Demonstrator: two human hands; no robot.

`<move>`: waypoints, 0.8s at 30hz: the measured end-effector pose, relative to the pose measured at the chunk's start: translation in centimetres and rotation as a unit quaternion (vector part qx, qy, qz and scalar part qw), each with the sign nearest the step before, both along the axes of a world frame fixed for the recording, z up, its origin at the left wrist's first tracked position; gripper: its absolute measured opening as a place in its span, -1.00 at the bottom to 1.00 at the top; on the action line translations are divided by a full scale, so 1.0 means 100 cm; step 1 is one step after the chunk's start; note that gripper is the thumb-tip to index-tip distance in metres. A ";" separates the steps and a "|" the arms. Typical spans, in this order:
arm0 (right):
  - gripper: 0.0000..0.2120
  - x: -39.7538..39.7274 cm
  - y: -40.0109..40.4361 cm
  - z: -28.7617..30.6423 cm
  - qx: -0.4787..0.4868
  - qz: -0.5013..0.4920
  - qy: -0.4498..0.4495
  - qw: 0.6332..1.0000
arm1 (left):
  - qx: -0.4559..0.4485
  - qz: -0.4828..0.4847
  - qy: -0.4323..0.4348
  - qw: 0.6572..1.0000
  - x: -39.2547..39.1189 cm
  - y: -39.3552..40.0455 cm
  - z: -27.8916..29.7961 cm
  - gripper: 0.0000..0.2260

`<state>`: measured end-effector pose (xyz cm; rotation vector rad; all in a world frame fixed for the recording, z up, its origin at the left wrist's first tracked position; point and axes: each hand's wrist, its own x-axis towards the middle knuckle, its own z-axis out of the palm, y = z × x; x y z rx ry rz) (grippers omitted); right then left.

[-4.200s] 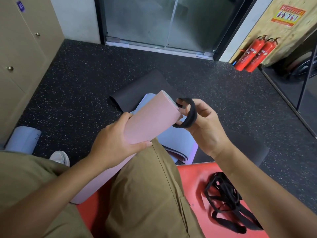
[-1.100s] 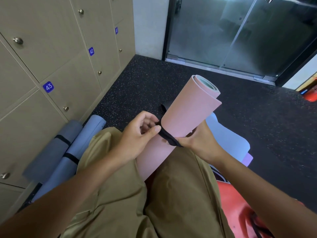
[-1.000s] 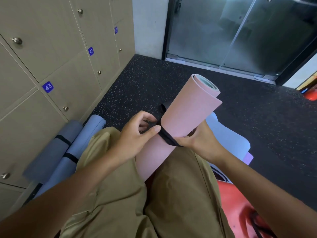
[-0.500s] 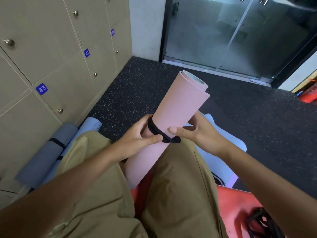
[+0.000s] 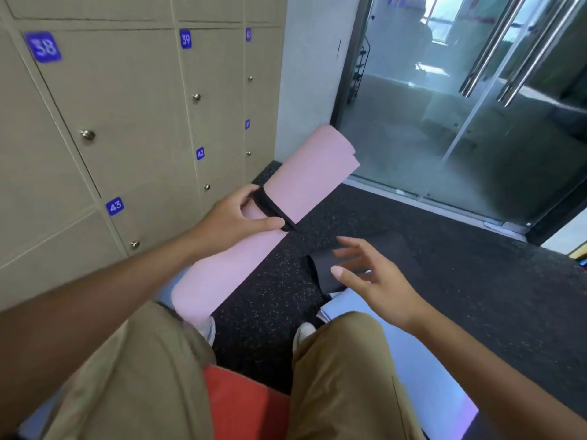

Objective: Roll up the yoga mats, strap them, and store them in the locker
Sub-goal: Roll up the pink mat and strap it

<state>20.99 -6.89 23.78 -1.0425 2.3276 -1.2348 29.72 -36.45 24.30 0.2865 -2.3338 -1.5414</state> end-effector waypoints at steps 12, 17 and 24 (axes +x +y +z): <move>-0.58 -0.035 -0.088 -0.057 0.120 0.104 0.083 0.984 | -0.156 0.120 -0.128 0.972 0.026 -0.129 0.001 -0.31; -0.61 -0.046 -0.125 -0.090 0.150 0.115 0.062 0.980 | -0.161 0.164 -0.233 0.945 0.051 -0.176 -0.057 -0.07; -0.60 -0.067 -0.177 -0.154 0.203 0.164 0.054 0.964 | -0.102 0.217 -0.341 0.909 0.087 -0.219 -0.173 0.01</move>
